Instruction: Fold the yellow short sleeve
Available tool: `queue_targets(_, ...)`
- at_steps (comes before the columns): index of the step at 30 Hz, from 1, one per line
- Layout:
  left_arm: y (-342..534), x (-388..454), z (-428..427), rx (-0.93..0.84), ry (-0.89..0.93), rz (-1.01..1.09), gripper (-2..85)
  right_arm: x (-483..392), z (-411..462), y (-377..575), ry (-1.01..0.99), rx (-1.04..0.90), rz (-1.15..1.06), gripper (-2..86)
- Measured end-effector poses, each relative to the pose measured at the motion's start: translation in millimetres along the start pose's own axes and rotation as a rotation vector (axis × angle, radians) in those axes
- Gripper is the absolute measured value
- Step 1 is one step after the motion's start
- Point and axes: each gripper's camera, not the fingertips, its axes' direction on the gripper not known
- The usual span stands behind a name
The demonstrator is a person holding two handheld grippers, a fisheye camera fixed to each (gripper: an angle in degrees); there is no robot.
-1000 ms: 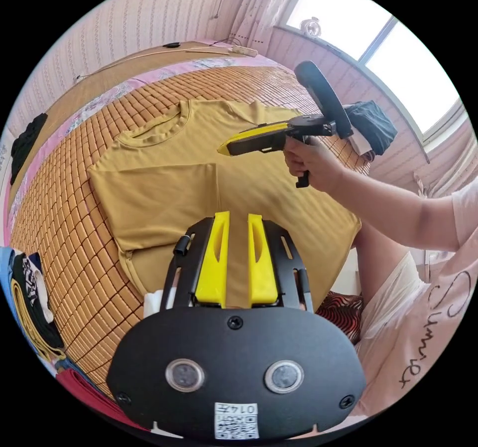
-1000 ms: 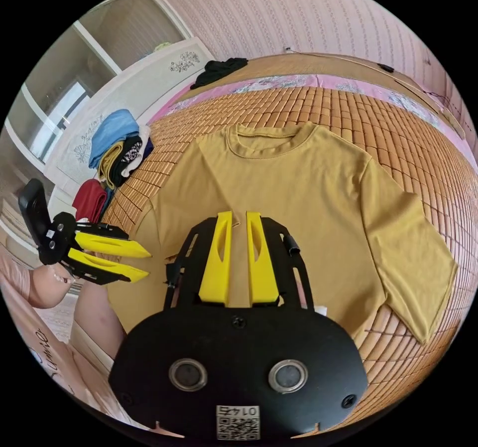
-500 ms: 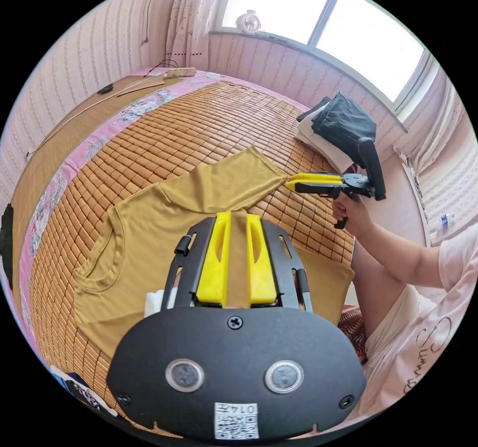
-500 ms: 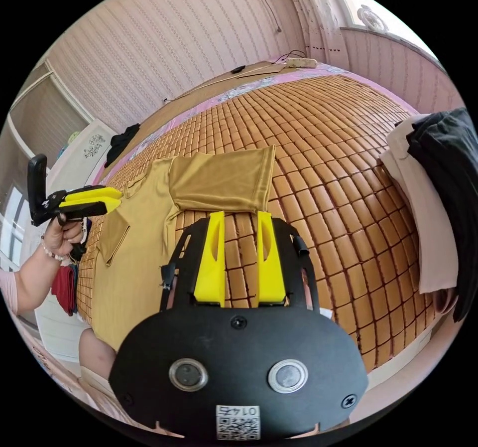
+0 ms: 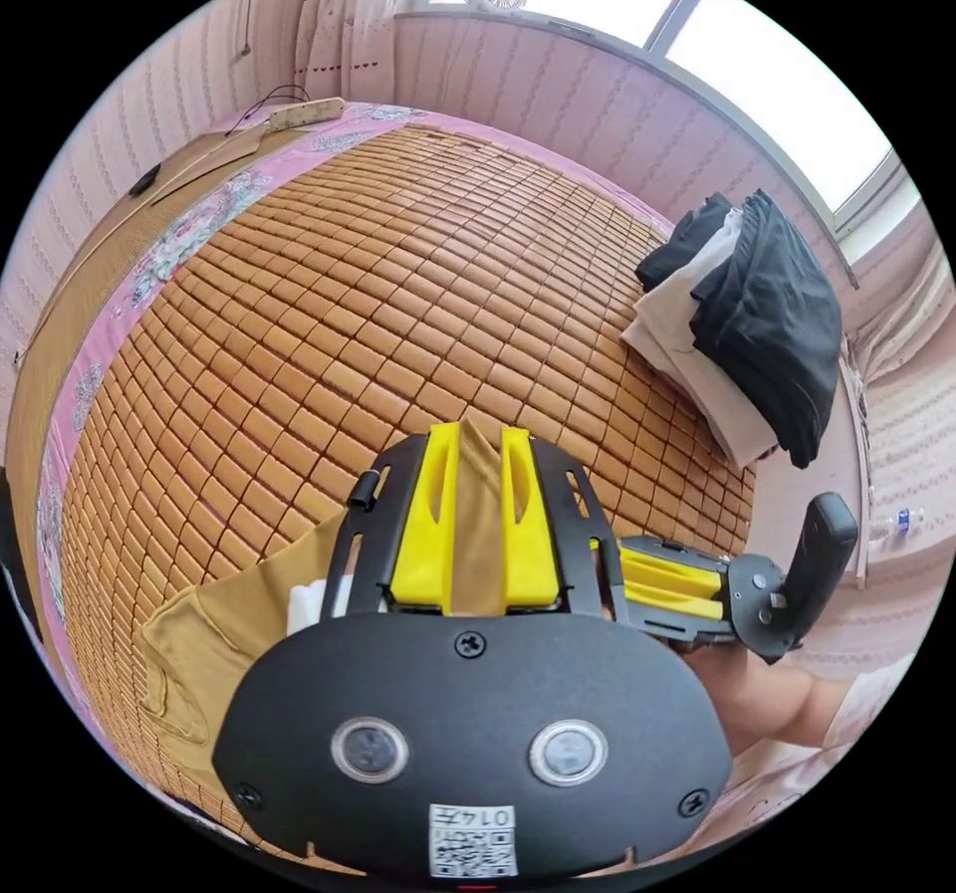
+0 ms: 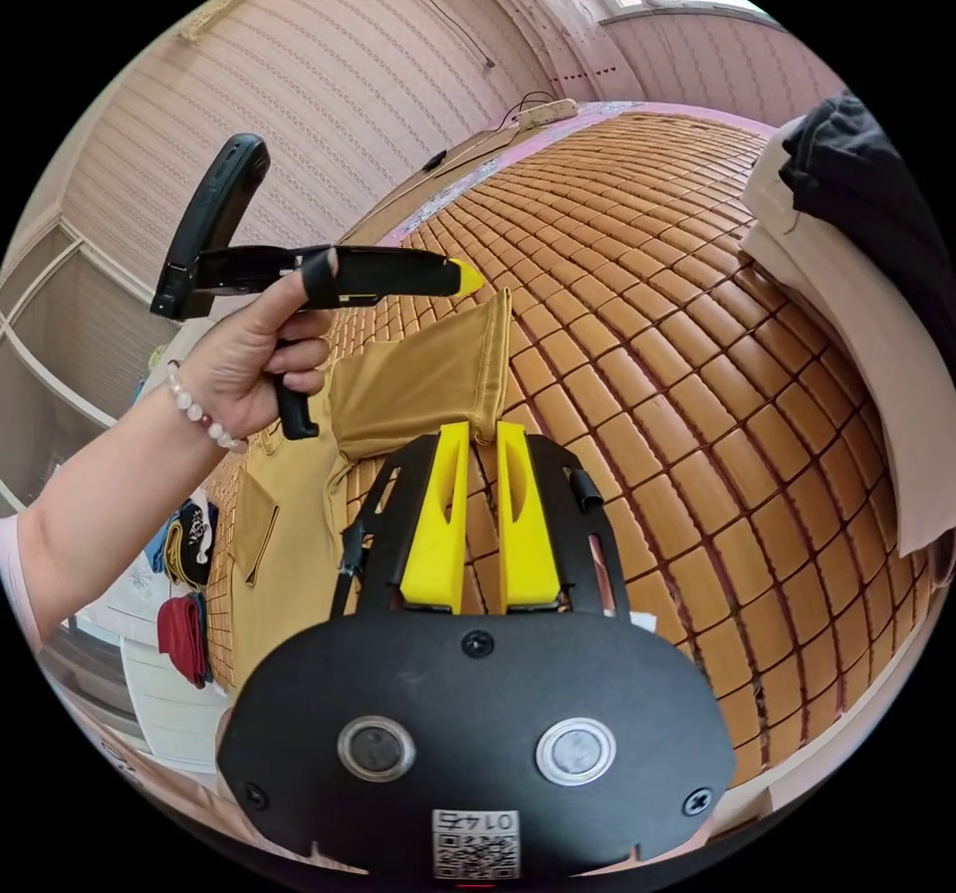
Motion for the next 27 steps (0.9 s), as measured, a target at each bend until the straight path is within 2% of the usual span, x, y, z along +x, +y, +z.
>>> queue_targets(2,-11,5,8,-0.015,-0.025,0.009,8.0,2,-3,1,-0.015,0.000,0.008,4.3)
queue_targets(5,-22,10,30,-0.153,-0.102,0.068,4.8,5,-8,4,-0.042,0.001,0.021,3.6)
queue_targets(6,-21,10,32,-0.154,-0.096,0.082,1.8,5,-10,6,-0.046,0.004,0.026,3.4)
queue_targets(9,-15,4,20,-0.157,-0.118,0.086,0.2,-1,-11,8,-0.053,0.004,0.005,2.7)
queue_targets(14,24,-22,-74,0.008,-0.177,0.135,-0.4,-43,-44,11,-0.180,0.126,-0.246,1.5)
queue_targets(17,80,-45,-157,0.136,-0.212,0.115,-0.2,-85,-69,21,-0.310,0.197,-0.421,0.7)
queue_targets(19,144,-62,-210,0.209,-0.206,0.024,0.3,-121,-75,38,-0.393,0.216,-0.551,0.3)
queue_targets(20,162,-66,-219,0.226,-0.195,-0.009,0.5,-131,-72,43,-0.417,0.197,-0.595,0.3)
queue_targets(22,239,-86,-230,0.212,-0.136,-0.171,3.4,-169,-48,59,-0.479,0.009,-0.752,0.2)
queue_targets(24,292,-98,-220,0.141,-0.117,-0.279,4.5,-185,-24,71,-0.473,-0.130,-0.777,0.4)
queue_targets(27,361,-116,-199,0.046,-0.063,-0.436,5.0,-198,-1,86,-0.461,-0.224,-0.733,1.4)
